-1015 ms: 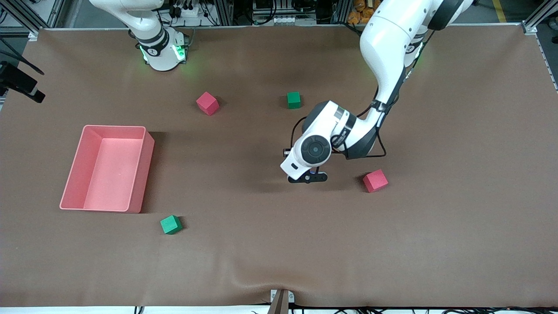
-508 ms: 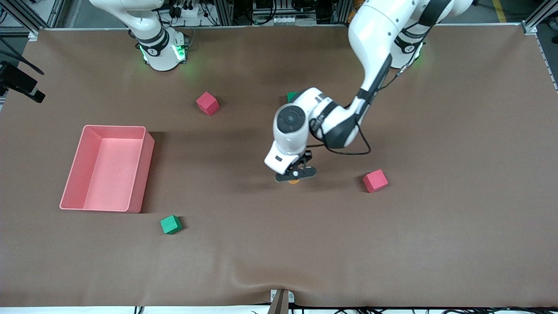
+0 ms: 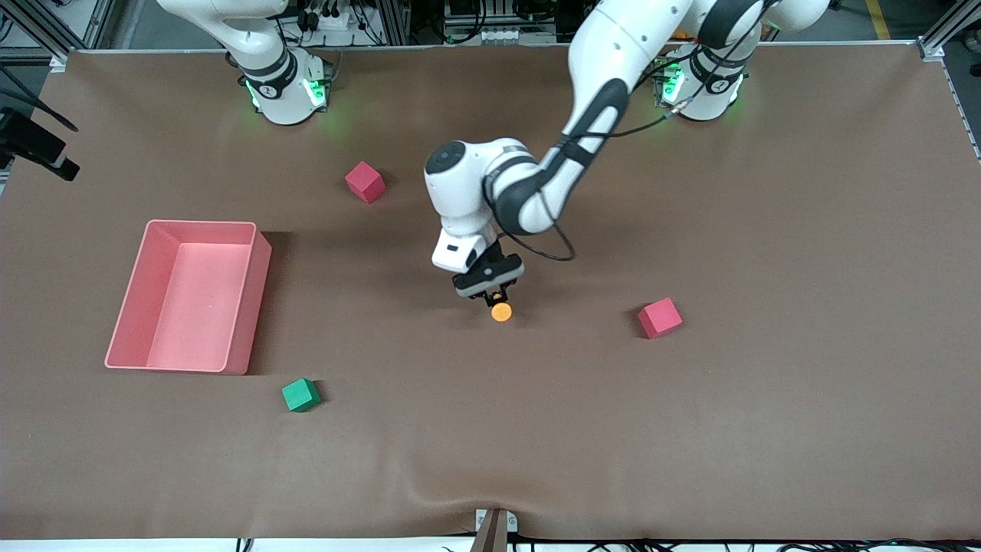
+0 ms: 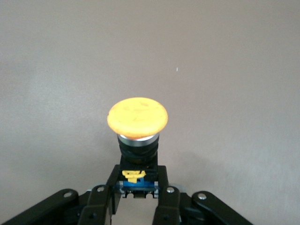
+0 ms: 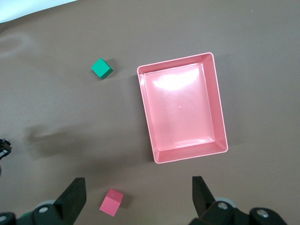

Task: Place and upright button with both arms
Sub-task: 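Lift and rotate the button cap-up with the left gripper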

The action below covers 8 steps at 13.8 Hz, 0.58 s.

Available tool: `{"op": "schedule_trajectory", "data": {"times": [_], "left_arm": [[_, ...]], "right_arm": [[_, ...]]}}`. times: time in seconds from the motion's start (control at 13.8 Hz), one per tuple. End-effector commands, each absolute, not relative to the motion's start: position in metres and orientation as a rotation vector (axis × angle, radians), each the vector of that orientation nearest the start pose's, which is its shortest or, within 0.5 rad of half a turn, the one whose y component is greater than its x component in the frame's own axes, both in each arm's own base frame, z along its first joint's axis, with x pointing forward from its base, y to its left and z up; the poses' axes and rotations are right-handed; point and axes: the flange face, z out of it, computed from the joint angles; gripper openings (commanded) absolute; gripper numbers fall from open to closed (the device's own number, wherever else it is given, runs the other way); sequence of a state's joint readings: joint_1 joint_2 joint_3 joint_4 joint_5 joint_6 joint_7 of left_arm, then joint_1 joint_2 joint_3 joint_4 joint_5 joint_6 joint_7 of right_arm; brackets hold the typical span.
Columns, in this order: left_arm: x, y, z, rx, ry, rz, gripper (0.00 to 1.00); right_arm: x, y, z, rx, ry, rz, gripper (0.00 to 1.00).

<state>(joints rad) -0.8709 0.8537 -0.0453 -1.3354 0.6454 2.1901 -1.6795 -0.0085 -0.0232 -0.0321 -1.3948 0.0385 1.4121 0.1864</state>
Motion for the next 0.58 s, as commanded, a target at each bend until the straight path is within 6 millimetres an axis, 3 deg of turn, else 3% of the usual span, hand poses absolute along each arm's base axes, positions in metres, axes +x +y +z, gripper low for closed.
{"op": "schedule_trajectory", "data": {"times": [0.0, 0.15, 0.29, 0.51], "left_arm": [[0.474, -0.581, 0.226, -2.843, -0.704, -0.859, 0.0], [0.455, -0.595, 0.219, -2.845, -0.742, -0.883, 0.0], [0.449, -0.598, 0.211, -2.83, -0.772, -0.939, 0.0], [0.427, -0.606, 0.17, -2.797, -0.697, -1.017, 0.0]], "right_arm": [[0.527, -0.016, 0.71, -3.069, 0.35, -0.065, 1.0], [0.527, -0.016, 0.71, -3.069, 0.35, -0.065, 1.0], [0.527, -0.016, 0.71, -3.069, 0.35, -0.067, 1.0], [0.527, -0.016, 0.71, -3.069, 0.35, -0.067, 1.0]]}}
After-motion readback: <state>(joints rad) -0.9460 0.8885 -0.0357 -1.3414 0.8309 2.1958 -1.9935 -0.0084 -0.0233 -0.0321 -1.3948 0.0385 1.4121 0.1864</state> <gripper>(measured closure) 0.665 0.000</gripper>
